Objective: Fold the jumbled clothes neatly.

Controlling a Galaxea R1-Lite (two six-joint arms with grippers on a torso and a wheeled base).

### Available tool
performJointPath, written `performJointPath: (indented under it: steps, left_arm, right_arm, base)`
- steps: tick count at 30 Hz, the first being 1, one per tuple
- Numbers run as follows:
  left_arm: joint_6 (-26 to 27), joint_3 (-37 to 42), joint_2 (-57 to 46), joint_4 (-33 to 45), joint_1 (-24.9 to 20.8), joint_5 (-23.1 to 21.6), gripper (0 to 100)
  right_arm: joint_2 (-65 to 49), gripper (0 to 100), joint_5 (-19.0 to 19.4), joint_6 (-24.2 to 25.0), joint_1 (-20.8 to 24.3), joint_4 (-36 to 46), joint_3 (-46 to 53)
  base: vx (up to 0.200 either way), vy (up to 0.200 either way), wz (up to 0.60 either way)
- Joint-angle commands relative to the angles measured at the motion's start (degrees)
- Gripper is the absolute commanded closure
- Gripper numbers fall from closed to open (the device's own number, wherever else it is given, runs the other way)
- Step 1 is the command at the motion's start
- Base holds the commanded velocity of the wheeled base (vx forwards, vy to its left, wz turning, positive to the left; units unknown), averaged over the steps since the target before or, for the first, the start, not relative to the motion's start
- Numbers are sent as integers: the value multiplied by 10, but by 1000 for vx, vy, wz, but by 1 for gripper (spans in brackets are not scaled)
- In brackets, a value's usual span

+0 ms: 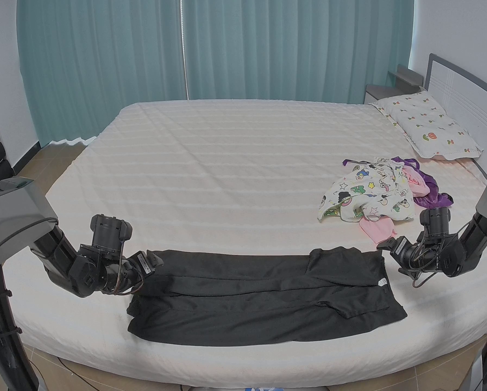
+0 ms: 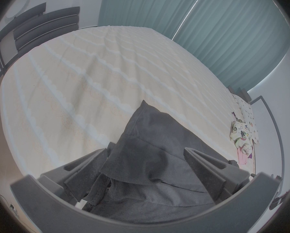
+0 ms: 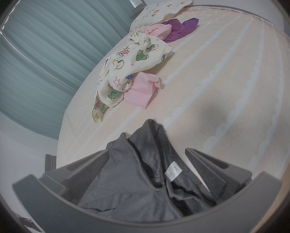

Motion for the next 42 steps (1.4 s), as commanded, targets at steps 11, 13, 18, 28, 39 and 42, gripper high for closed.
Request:
performJointPath:
  steps: [11,13,18,28,39,42]
  left_arm:
    - [6,56,1,-5,0,-1,0]
    - [6,60,0,-5,0,-1,0]
    - [5,61,-1,-6,0,-2,0]
    - [3,22,28,-14,1,2,0]
    - [3,3,29,-14,17,16,100]
    - [2,0,25,-17,24,22,100]
  right_arm:
    - [-3,0,0,-2,15,0,25]
    - [-4,0,0,-2,15,0,25]
    - [-3,0,0,-1,17,0,25]
    - [1,0,3,1,23,0,25]
    - [1,0,4,4,22,0,25]
    - [1,0,4,7,22,0,25]
  base:
    - [0,0,0]
    - [0,0,0]
    - [0,0,0]
    - [0,0,0]
    - [0,0,0]
    - [0,0,0]
